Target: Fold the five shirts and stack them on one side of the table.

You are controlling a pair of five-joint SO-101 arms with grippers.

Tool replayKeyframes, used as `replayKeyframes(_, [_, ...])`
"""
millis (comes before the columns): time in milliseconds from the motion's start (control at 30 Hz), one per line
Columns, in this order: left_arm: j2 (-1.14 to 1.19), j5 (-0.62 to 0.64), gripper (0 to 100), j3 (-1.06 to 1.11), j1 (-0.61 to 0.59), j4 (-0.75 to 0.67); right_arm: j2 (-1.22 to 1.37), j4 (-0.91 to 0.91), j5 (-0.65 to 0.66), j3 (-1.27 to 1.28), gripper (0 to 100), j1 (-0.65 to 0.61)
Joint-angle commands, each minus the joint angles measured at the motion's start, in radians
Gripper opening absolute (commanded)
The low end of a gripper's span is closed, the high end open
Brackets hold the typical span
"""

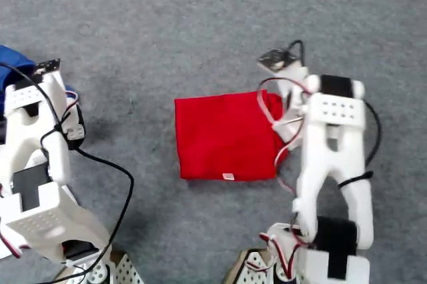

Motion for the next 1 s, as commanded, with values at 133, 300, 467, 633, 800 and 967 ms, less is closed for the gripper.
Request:
replayKeyframes(133, [-0.05,0.087,2,-0.032,0.138,0.012,-0.067,-0.097,-0.086,0.084,0.3,-0.163])
replayKeyframes(300, [-0.05,0.17,2,-0.161,0.278,0.087,-0.067,-0.365,-0.08,0.343,0.3,-0.091])
replayKeyframes(467, [-0.039,0.29,2,-0.295,0.473,0.087,-0.056,-0.568,-0.015,0.421,0.3,0.002])
replayKeyframes(633, [-0.004,0.376,2,-0.321,0.689,-0.063,0.048,-0.654,0.029,0.348,0.3,0.087])
replayKeyframes(800, [0.154,0.391,2,-0.353,0.776,-0.193,0.114,-0.511,0.029,0.196,0.3,0.108])
replayKeyframes(967, [0.263,0.391,2,-0.494,0.741,-0.103,0.024,-0.316,0.031,0.107,0.3,0.11])
